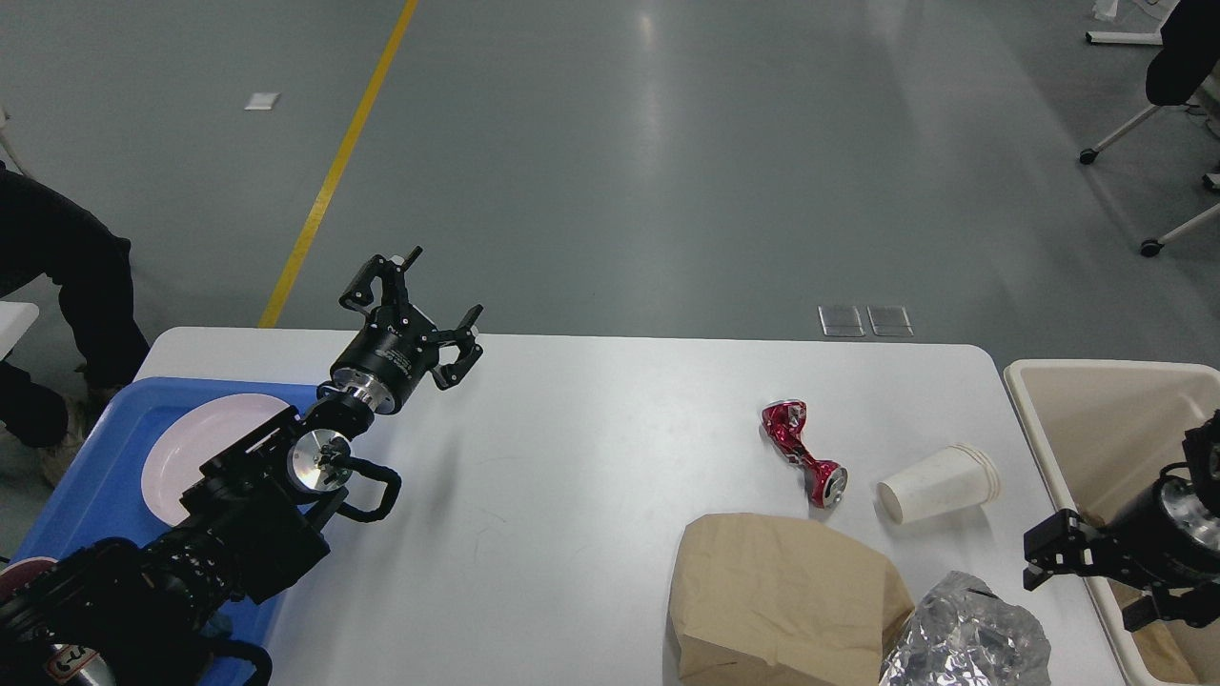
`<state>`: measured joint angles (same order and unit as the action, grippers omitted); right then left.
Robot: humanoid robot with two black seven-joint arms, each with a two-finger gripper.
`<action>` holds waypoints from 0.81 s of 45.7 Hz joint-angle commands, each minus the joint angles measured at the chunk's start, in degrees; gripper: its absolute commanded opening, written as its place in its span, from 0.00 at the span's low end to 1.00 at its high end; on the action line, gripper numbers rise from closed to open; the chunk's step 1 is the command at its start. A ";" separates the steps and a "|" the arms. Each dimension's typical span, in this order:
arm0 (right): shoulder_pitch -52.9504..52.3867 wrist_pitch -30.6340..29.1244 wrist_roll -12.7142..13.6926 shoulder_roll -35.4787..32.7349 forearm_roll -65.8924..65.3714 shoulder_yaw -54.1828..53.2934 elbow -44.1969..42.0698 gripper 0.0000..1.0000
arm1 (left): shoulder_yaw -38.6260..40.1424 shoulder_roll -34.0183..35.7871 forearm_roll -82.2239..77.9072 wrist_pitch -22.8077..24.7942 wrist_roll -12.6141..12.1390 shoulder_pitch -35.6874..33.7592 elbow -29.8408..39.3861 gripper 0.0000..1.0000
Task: Tidy desktop
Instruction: 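Reach the right gripper down to the foil package nearest the robot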
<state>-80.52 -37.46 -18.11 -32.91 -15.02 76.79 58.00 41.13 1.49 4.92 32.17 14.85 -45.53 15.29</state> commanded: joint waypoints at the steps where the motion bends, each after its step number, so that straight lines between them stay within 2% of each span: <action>1: -0.16 0.02 0.00 -1.72 -0.01 -0.06 2.47 1.00 | 0.00 0.00 0.00 0.00 0.00 0.00 0.00 0.97; 18: 1.42 1.95 0.00 -1.10 0.96 -1.64 3.79 1.00 | 0.00 0.00 0.00 0.00 0.00 0.00 0.00 0.97; 26: 4.67 6.52 -0.09 -0.66 2.10 -2.87 3.26 1.00 | 0.00 0.00 0.00 0.00 0.00 0.00 0.00 0.97; 37: 6.60 7.13 -0.09 -0.66 2.10 -4.63 3.26 1.00 | 0.00 0.00 0.00 0.00 0.00 0.00 0.00 0.97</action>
<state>-74.30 -30.49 -18.19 -33.57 -12.92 72.36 61.20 41.13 1.49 4.92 32.17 14.85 -45.53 15.29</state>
